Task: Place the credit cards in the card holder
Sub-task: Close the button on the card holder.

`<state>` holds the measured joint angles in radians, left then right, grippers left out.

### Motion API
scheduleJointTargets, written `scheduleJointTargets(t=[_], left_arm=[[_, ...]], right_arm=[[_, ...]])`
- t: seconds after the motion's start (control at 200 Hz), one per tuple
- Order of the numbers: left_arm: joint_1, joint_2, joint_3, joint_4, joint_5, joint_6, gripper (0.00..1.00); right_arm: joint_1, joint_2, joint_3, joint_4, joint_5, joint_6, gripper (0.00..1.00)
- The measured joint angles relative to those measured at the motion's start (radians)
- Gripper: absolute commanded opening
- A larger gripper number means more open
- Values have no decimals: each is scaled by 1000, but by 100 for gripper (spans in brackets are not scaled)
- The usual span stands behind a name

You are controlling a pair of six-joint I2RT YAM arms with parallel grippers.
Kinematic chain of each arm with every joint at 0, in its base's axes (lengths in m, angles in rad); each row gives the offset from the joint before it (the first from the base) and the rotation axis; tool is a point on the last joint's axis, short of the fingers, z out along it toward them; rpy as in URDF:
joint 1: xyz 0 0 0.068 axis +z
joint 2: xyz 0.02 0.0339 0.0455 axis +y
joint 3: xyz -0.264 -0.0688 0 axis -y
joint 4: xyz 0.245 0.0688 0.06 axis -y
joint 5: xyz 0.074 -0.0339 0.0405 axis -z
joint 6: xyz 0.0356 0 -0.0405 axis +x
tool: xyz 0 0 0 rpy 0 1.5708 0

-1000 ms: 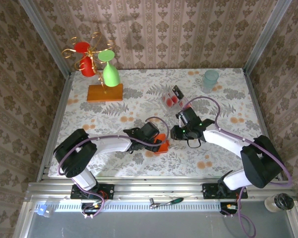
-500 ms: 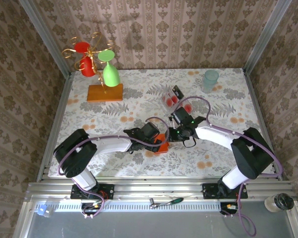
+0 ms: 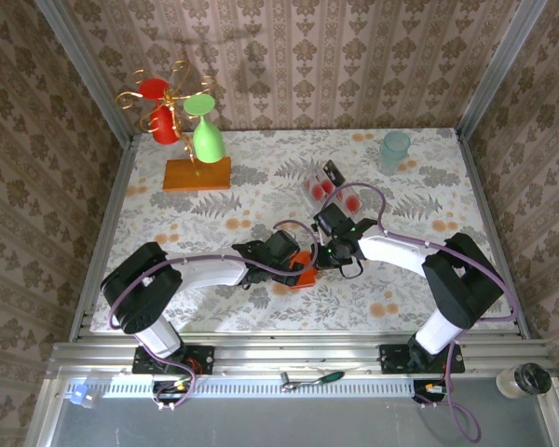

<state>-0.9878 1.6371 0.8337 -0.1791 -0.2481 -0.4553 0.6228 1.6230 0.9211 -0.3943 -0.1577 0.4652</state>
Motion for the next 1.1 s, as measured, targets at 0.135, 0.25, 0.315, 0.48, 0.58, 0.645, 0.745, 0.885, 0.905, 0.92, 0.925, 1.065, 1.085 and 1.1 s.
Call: scheduleJointTargets(t=[0.135, 0.25, 0.315, 0.48, 0.58, 0.645, 0.745, 0.885, 0.905, 0.92, 0.925, 1.065, 1.085, 1.1], left_arm=[[0, 0, 0, 0, 0, 0, 100], [0, 0, 0, 0, 0, 0, 100], [0, 0, 0, 0, 0, 0, 100], [0, 0, 0, 0, 0, 0, 100], [0, 0, 0, 0, 0, 0, 100], [0, 0, 0, 0, 0, 0, 100], [0, 0, 0, 0, 0, 0, 100], [0, 0, 0, 0, -1, 0, 100], [0, 0, 0, 0, -1, 0, 100], [0, 0, 0, 0, 0, 0, 100], [0, 0, 0, 0, -1, 0, 100], [0, 0, 0, 0, -1, 0, 100], [0, 0, 0, 0, -1, 0, 100], [0, 0, 0, 0, -1, 0, 100]], right_arm=[[0, 0, 0, -2, 6, -2, 0], [0, 0, 0, -2, 8, 0, 0], [0, 0, 0, -2, 5, 2, 0], [-1, 0, 0, 10, -27, 12, 0], [-1, 0, 0, 27, -50, 21, 0], [-1, 4, 0, 35, -61, 30, 0], [-1, 19, 0, 53, -77, 39, 0], [1, 30, 0, 69, -91, 53, 0], [1, 31, 0, 71, -91, 55, 0], [2, 31, 0, 73, -91, 56, 0], [2, 31, 0, 74, -91, 56, 0], [9, 37, 0, 83, -93, 64, 0], [10, 38, 0, 84, -93, 65, 0], [11, 39, 0, 85, -94, 65, 0]])
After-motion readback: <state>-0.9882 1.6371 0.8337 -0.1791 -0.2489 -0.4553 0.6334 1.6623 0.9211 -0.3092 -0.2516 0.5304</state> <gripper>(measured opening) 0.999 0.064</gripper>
